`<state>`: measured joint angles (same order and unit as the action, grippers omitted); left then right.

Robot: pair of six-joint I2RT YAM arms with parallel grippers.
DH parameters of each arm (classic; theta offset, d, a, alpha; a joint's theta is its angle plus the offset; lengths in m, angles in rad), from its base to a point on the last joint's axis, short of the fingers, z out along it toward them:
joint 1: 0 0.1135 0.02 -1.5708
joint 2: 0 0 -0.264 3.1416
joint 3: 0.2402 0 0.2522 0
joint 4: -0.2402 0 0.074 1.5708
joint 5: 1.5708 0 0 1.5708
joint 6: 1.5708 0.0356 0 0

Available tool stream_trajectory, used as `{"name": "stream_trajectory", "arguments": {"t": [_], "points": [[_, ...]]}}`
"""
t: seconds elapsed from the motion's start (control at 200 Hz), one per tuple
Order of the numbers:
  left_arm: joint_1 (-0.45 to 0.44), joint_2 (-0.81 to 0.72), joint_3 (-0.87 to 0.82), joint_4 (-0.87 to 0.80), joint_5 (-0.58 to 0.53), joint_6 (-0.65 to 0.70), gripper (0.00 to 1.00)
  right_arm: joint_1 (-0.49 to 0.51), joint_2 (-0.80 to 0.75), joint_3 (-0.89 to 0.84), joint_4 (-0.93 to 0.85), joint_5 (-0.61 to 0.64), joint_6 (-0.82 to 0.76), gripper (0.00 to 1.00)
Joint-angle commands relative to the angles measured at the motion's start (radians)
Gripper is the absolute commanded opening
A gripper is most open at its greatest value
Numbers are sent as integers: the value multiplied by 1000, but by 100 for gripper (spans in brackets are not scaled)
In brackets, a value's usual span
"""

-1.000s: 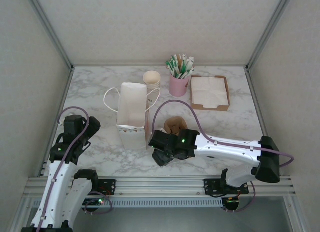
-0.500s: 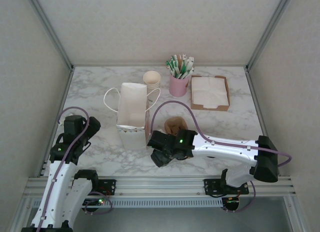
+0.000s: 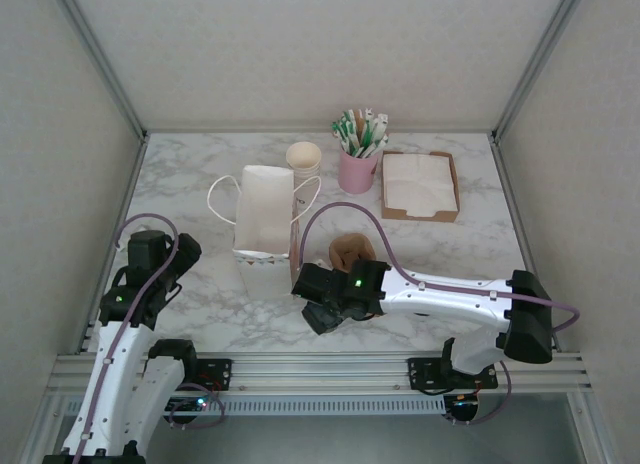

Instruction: Pack the takeout coffee

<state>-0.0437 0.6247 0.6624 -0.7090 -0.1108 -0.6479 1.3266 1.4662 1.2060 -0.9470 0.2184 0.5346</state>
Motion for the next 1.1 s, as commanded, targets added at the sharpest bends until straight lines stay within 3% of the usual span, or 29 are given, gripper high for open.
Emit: {"name": "stream_trajectory", "arguments": {"t": [0.0, 0.626, 1.096], "points": [[7, -4, 2, -17, -20, 5, 82, 14, 16, 52, -71, 49, -10, 72], [7, -5, 1, -15, -18, 4, 82, 16, -10, -55, 58, -28, 43, 73], [6, -9, 2, -17, -18, 5, 82, 17, -49, 10, -2, 21, 51, 72]]}}
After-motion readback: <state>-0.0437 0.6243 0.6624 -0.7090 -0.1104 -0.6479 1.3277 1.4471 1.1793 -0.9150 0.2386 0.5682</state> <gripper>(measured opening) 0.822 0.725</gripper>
